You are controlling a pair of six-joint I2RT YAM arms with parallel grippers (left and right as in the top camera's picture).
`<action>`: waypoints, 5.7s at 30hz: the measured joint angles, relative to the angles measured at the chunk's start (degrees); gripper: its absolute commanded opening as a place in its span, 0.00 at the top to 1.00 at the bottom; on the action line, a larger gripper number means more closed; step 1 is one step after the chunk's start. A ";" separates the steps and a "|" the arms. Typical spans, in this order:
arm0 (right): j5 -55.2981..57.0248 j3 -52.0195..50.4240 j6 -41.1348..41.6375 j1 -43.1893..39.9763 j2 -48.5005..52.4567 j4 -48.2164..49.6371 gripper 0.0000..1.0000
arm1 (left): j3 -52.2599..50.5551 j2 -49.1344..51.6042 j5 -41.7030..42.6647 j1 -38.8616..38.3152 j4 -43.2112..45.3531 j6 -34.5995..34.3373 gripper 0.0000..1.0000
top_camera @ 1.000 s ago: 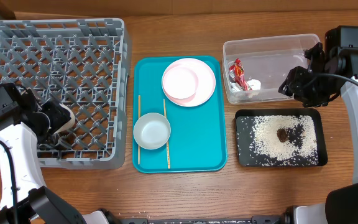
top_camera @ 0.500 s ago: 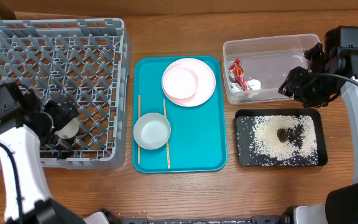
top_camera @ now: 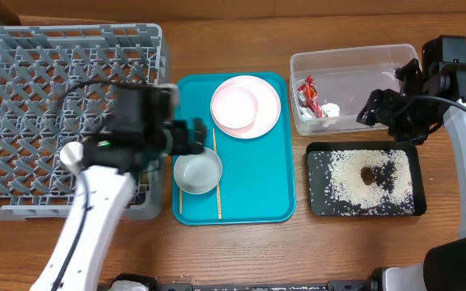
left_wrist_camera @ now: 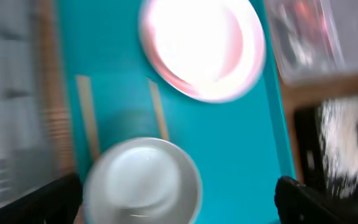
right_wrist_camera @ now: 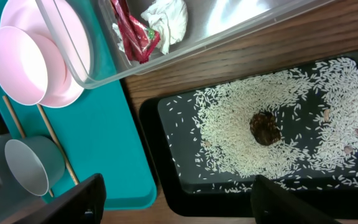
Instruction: Sort waste into correct bins and load items into the dishwasher
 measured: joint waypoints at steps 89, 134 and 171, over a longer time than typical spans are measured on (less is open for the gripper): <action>0.04 0.09 0.00 0.00 0.00 -2.38 0.23 | 25.59 14.45 40.81 51.56 -10.36 6.29 0.00; 5.64 0.09 3.06 0.00 0.00 -3.19 0.18 | 27.19 41.92 -9.44 -14.73 5.46 11.76 0.96; 6.05 0.09 3.06 0.00 0.00 -3.30 0.18 | 37.46 44.59 62.34 39.26 7.21 9.40 0.96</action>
